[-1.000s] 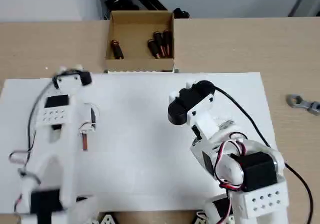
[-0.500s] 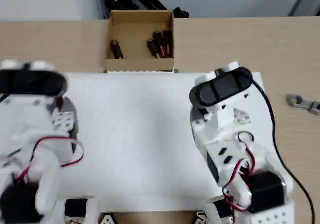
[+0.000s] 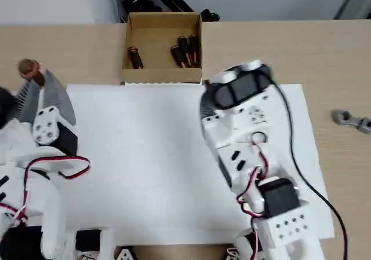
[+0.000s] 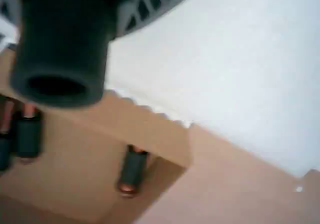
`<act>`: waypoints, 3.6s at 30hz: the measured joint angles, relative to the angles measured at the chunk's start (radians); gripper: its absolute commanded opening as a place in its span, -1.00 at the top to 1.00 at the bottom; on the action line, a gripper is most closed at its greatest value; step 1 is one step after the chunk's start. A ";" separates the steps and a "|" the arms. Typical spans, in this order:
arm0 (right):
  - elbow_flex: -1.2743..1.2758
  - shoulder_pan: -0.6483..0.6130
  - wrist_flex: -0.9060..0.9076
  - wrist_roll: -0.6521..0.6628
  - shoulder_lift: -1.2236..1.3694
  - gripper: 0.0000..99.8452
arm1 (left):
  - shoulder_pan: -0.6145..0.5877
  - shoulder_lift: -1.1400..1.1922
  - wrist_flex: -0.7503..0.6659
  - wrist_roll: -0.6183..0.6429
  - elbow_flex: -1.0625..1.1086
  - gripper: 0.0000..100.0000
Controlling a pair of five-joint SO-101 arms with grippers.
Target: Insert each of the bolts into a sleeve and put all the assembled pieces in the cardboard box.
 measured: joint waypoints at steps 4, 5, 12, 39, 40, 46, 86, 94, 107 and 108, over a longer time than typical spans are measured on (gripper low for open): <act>0.075 -0.124 -0.040 0.034 0.000 0.99 | 0.106 0.080 -0.017 0.005 0.000 0.99; 0.081 -0.150 -0.043 0.057 0.000 0.99 | 0.137 0.110 -0.021 0.008 0.000 0.99; 0.091 -0.230 -0.044 0.112 0.002 0.99 | 0.218 0.170 -0.084 0.008 0.003 0.99; 0.140 -0.301 -0.103 0.213 -0.138 1.00 | 0.387 -0.043 -0.137 0.035 0.204 0.99; 0.146 -0.301 -0.104 0.213 -0.161 1.00 | 0.390 -0.043 -0.137 0.034 0.204 0.99; 0.275 -0.276 -0.144 0.213 -0.302 1.00 | 0.390 -0.048 -0.161 0.034 0.239 0.99; 0.443 -0.216 -0.195 0.135 -0.528 0.99 | 0.597 -0.048 -0.385 0.068 0.468 0.99; 0.443 -0.215 -0.195 0.135 -0.528 0.99 | 0.597 -0.048 -0.416 0.068 0.470 0.99; 0.450 -0.244 -0.195 0.135 -0.528 0.99 | 0.597 -0.048 -0.416 0.068 0.459 0.99; 0.450 -0.244 -0.195 0.135 -0.528 0.99 | 0.597 -0.048 -0.416 0.068 0.448 0.99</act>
